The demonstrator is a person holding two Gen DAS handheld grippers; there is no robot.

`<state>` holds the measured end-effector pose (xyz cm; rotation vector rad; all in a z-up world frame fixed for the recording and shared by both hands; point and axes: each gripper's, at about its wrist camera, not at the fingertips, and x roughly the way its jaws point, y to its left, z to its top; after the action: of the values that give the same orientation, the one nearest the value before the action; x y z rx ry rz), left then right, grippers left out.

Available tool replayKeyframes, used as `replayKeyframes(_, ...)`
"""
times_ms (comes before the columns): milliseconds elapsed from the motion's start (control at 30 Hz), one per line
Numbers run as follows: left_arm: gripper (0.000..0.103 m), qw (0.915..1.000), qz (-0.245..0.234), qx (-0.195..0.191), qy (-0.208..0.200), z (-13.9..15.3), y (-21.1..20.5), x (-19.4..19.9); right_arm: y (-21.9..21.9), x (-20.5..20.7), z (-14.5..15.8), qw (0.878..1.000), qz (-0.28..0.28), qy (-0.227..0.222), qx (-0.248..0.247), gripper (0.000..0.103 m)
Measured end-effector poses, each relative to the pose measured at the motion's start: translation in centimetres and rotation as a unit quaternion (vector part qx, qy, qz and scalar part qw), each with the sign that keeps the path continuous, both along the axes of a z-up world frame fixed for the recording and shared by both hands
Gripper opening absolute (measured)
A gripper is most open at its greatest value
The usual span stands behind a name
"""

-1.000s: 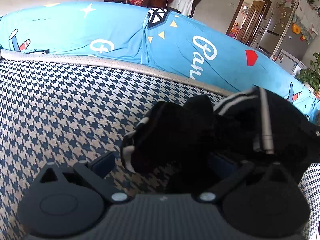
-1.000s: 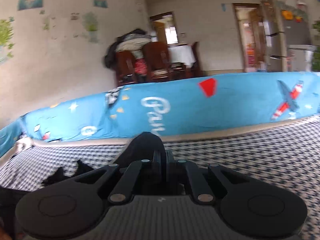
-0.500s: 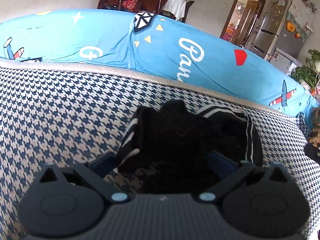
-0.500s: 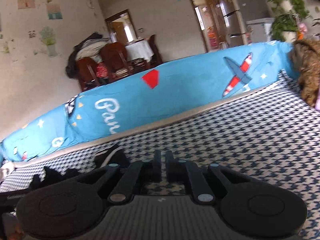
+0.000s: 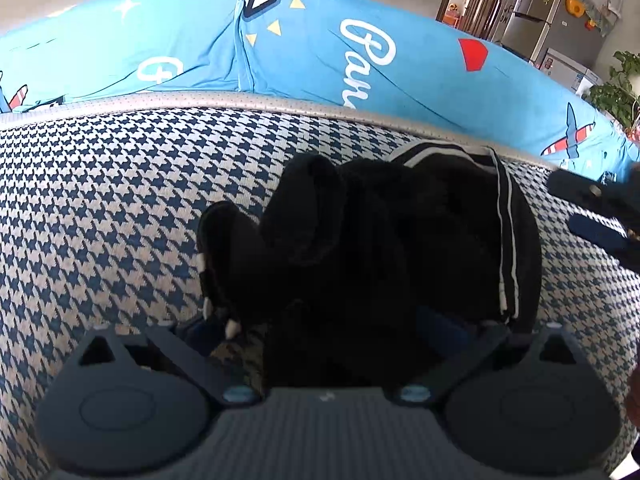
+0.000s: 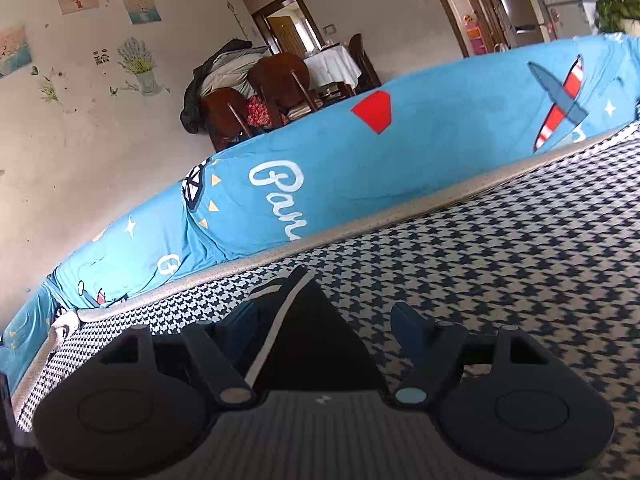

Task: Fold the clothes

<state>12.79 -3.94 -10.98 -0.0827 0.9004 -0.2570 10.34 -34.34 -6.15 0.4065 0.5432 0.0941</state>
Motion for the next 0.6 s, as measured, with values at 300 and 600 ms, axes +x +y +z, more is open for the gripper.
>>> replayKeyframes(300, 0.103, 0.9999, -0.007, 0.0, 0.012, -0.7, 0.1, 0.0, 3.6, 4.1, -2.2, 0.998, 0.049, 0.015, -0.042, 0.091)
replayKeyframes(600, 0.103, 0.9995, -0.01, -0.008, 0.03, -1.0, 0.3, -0.1, 4.6, 5.1, -4.0, 0.995, 0.044, 0.051, -0.07, 0.039)
